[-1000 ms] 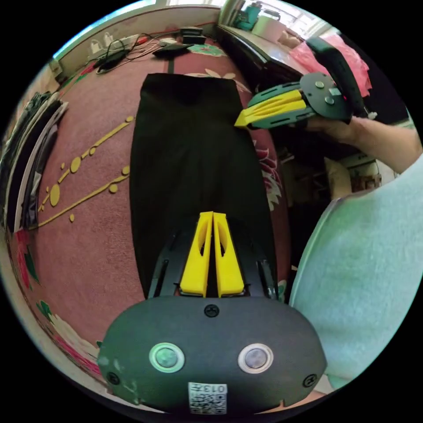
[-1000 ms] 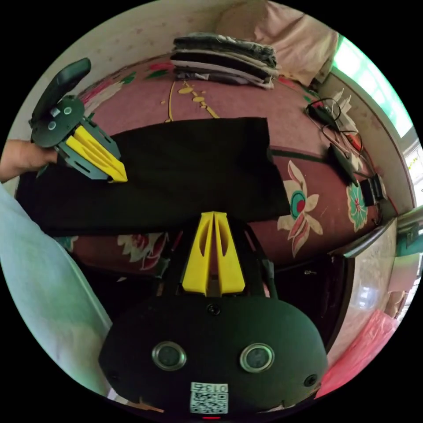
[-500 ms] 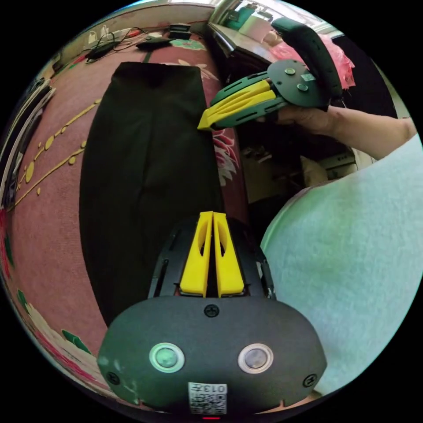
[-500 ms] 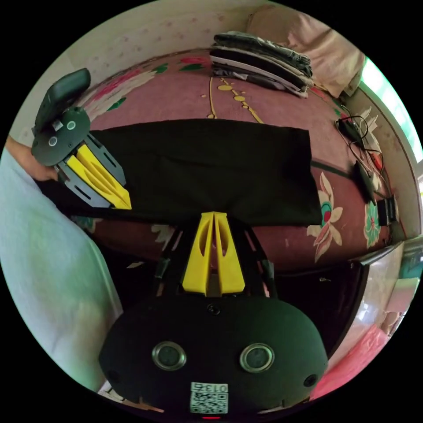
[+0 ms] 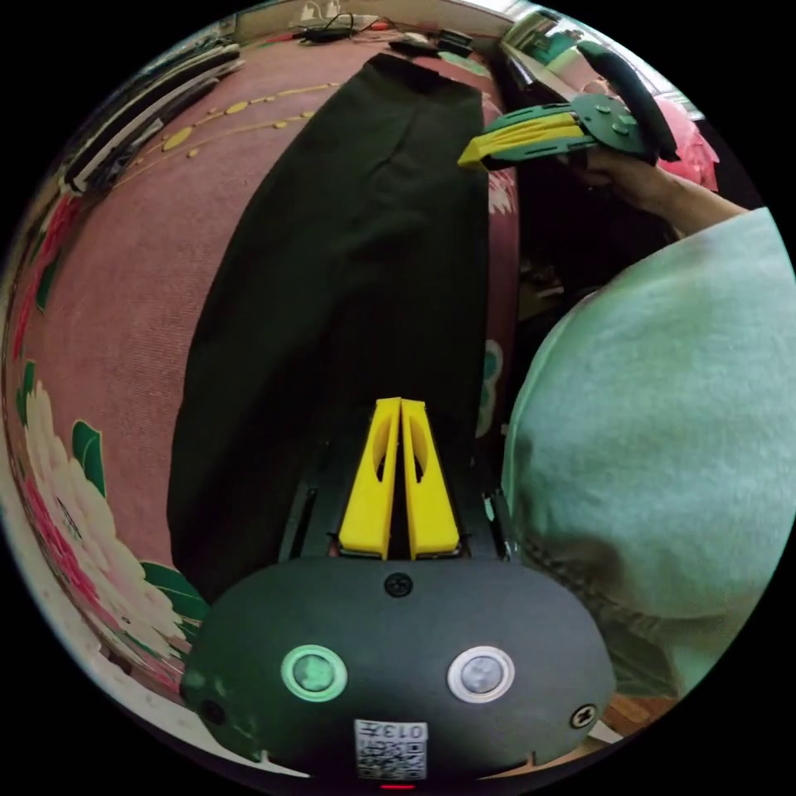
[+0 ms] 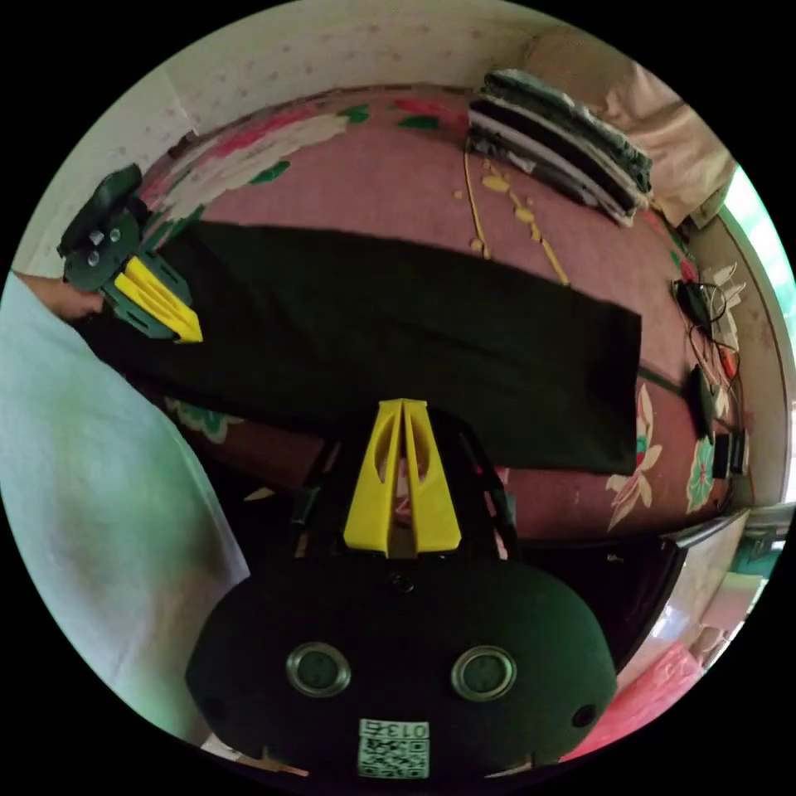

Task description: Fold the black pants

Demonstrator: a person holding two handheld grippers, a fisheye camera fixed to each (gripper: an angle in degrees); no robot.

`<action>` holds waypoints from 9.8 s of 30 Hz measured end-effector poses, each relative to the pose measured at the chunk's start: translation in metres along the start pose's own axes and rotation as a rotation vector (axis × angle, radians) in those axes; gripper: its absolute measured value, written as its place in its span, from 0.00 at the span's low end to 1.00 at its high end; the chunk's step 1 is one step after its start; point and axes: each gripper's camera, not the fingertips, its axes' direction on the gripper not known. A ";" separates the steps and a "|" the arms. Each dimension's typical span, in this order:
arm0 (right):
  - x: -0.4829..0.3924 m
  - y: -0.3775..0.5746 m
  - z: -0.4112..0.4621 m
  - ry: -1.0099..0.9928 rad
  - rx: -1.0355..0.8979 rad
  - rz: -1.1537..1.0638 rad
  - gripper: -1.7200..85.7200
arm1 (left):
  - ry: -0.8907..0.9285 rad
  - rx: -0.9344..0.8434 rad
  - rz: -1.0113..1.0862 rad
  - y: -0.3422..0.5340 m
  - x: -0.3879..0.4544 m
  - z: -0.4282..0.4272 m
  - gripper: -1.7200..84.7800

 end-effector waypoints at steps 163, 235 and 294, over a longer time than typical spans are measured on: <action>-0.284 -0.460 -0.277 -0.594 -0.068 -0.464 0.02 | -0.115 0.236 -0.436 0.302 -0.097 0.306 0.02; -0.823 -0.713 -0.230 -0.586 -0.522 -1.462 0.12 | 0.155 0.845 -1.836 0.860 -0.011 0.682 0.14; -0.081 -0.203 -0.175 -0.244 -0.013 -0.686 0.05 | -0.265 0.303 -0.773 0.255 -0.138 0.316 0.11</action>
